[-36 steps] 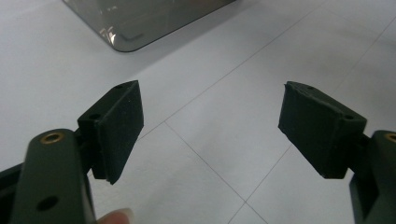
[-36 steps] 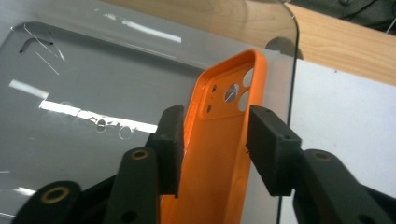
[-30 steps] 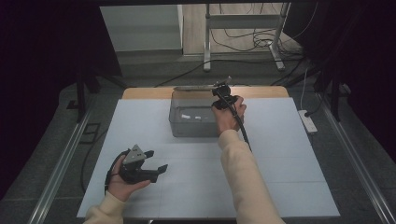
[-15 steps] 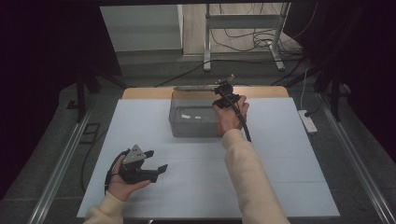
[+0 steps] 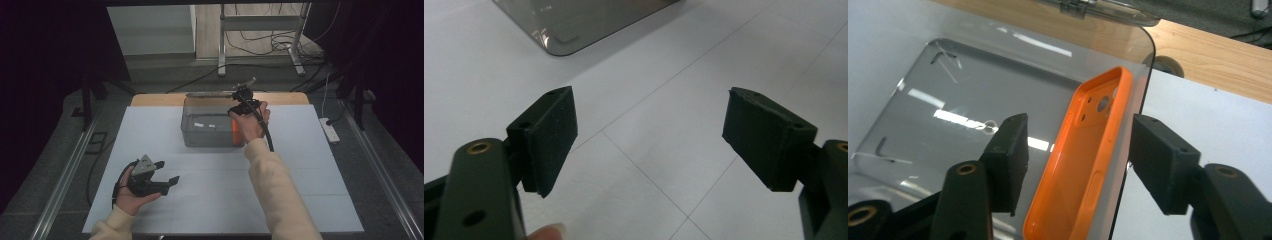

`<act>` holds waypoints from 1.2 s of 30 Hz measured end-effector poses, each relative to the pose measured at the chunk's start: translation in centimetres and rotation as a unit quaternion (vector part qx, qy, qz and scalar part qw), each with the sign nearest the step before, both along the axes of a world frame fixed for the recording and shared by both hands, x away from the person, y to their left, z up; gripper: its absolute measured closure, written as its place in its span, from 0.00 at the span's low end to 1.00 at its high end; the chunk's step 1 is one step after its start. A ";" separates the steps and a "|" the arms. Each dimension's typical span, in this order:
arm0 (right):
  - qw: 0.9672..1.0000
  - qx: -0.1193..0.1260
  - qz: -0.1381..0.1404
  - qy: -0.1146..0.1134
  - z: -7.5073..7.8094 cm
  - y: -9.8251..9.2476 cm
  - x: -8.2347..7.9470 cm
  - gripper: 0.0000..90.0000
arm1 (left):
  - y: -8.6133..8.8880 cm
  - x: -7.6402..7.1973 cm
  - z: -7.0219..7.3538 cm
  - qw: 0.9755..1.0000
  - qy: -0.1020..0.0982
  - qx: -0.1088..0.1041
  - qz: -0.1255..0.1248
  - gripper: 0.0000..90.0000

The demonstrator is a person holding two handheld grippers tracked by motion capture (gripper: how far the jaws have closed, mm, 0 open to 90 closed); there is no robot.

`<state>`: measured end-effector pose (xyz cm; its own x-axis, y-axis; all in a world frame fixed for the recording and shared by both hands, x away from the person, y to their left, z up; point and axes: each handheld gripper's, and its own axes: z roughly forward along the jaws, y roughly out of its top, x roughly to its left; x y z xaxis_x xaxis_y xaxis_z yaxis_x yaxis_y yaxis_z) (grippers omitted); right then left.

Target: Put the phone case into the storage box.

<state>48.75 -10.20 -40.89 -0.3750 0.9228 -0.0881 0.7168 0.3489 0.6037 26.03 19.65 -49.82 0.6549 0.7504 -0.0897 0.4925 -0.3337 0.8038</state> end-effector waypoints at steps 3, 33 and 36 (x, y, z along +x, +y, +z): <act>1.000 0.003 0.010 0.001 0.3 0.0 -0.3 0.44 | -0.1 0.0 0.0 1.000 -0.001 0.000 0.000 0.24; 0.993 0.070 0.092 -0.016 1.7 -3.8 -4.1 0.41 | -0.1 -0.1 0.0 1.000 0.001 0.004 0.001 0.24; 0.991 0.077 0.105 -0.022 1.8 -4.1 -4.6 0.41 | -0.2 -0.1 0.0 1.000 0.002 0.003 0.002 0.24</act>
